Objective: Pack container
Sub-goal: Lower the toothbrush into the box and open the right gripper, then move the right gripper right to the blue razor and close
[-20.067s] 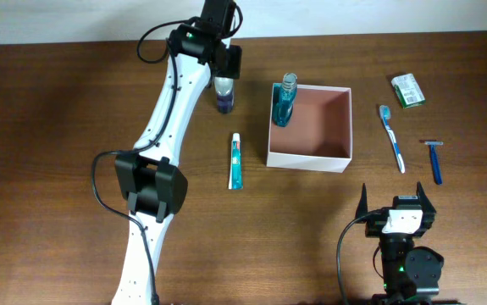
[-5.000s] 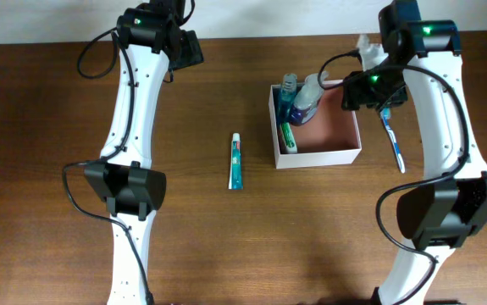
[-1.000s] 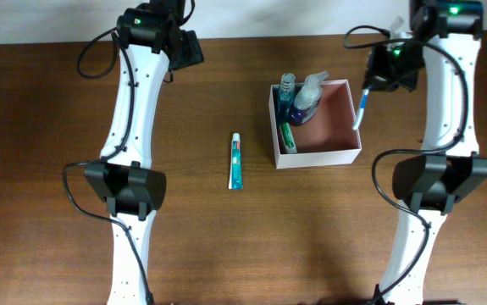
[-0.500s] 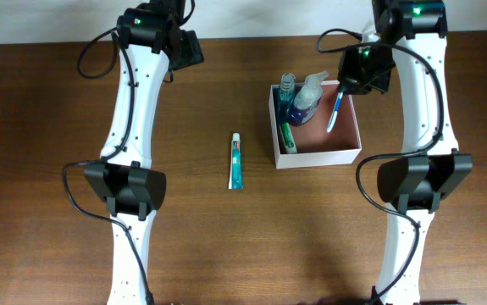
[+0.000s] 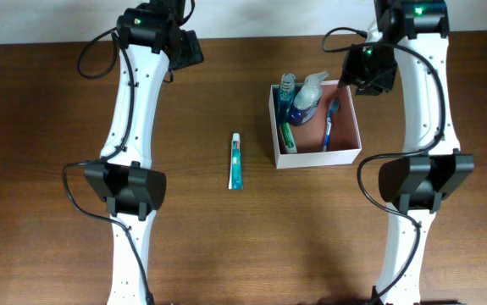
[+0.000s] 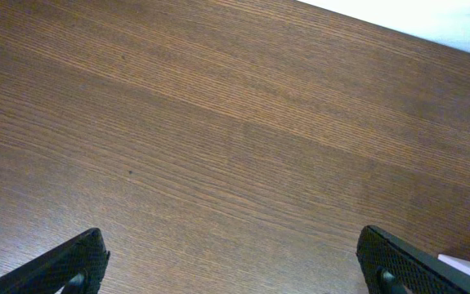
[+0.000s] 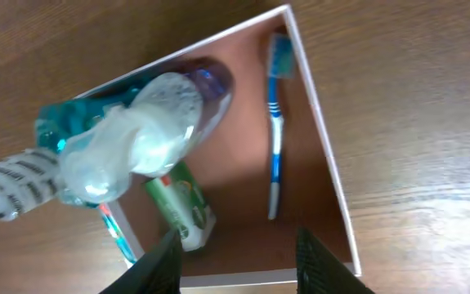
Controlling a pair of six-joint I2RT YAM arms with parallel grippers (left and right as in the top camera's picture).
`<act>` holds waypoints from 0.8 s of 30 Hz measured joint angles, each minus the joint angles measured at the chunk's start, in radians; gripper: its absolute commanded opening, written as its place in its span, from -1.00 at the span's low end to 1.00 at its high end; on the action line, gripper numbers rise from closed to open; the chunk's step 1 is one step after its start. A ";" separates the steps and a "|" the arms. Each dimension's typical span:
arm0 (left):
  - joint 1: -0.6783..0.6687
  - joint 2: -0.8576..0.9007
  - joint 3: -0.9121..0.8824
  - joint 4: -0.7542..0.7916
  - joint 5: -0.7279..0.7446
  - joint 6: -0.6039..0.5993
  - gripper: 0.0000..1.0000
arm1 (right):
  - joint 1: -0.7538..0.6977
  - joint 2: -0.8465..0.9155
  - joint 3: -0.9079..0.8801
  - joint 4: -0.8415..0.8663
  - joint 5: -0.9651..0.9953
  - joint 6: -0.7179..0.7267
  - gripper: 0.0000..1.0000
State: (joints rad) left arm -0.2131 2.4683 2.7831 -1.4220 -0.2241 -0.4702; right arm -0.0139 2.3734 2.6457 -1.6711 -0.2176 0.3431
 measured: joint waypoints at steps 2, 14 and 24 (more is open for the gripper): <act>0.000 0.000 0.000 0.000 0.000 0.000 0.99 | -0.030 0.000 0.000 -0.014 0.008 -0.003 0.00; 0.000 0.000 0.000 0.000 0.000 0.000 0.99 | -0.361 -0.001 -0.031 -0.021 0.107 -0.368 0.83; 0.000 0.000 0.000 0.000 0.000 0.000 0.99 | -0.454 -0.001 -0.383 0.053 0.196 -0.545 0.88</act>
State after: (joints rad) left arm -0.2131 2.4683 2.7831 -1.4220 -0.2237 -0.4702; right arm -0.4683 2.3722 2.2631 -1.6176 -0.0212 -0.2016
